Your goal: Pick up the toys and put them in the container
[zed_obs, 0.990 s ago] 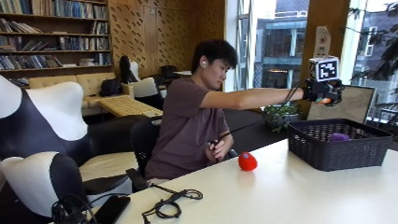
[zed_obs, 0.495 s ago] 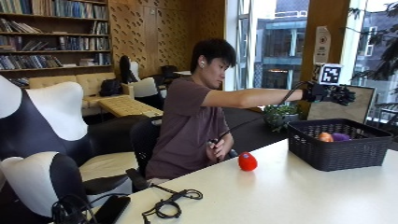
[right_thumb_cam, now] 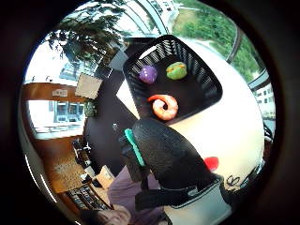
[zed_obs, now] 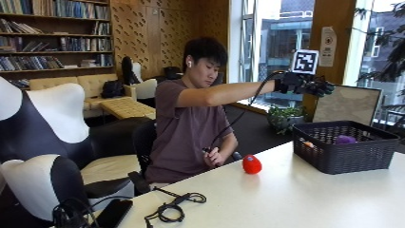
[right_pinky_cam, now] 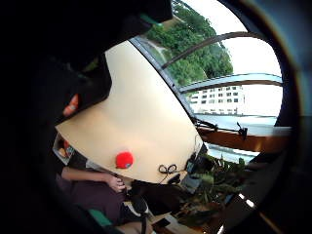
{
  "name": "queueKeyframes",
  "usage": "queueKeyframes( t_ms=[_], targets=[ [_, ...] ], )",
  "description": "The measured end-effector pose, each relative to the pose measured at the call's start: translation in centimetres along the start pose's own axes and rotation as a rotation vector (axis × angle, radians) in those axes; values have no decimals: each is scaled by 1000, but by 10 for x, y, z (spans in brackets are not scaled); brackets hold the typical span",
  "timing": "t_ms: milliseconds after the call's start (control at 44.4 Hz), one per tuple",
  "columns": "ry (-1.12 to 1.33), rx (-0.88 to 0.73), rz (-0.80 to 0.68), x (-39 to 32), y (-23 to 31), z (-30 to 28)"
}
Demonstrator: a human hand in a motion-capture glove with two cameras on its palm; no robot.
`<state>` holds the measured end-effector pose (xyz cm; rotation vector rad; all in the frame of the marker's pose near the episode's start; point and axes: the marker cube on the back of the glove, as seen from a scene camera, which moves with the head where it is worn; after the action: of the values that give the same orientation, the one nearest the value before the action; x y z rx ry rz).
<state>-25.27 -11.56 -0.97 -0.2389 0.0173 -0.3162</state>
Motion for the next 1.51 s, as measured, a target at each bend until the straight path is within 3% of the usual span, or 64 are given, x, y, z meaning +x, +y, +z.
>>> queueKeyframes(
  t_ms=[90,203,293,338,428,473,608,675,833,945,1058,1261,1373,1508],
  targets=[
    [-5,-17,-6,34,41,4],
    [52,-22,129,71,78,25],
    [38,-63,-125,95,115,54],
    [53,-80,-180,102,129,77],
    [163,-92,98,115,139,147],
    [209,-109,161,113,144,185],
    [35,-252,-26,79,167,288],
    [-59,-210,-71,71,173,308],
    [136,206,-91,76,172,320],
    [72,399,-39,66,167,318],
    [-28,383,-53,67,156,316],
    [-170,159,-47,77,130,299],
    [-202,113,-44,76,112,249],
    [-130,188,-33,80,89,177]
  ],
)
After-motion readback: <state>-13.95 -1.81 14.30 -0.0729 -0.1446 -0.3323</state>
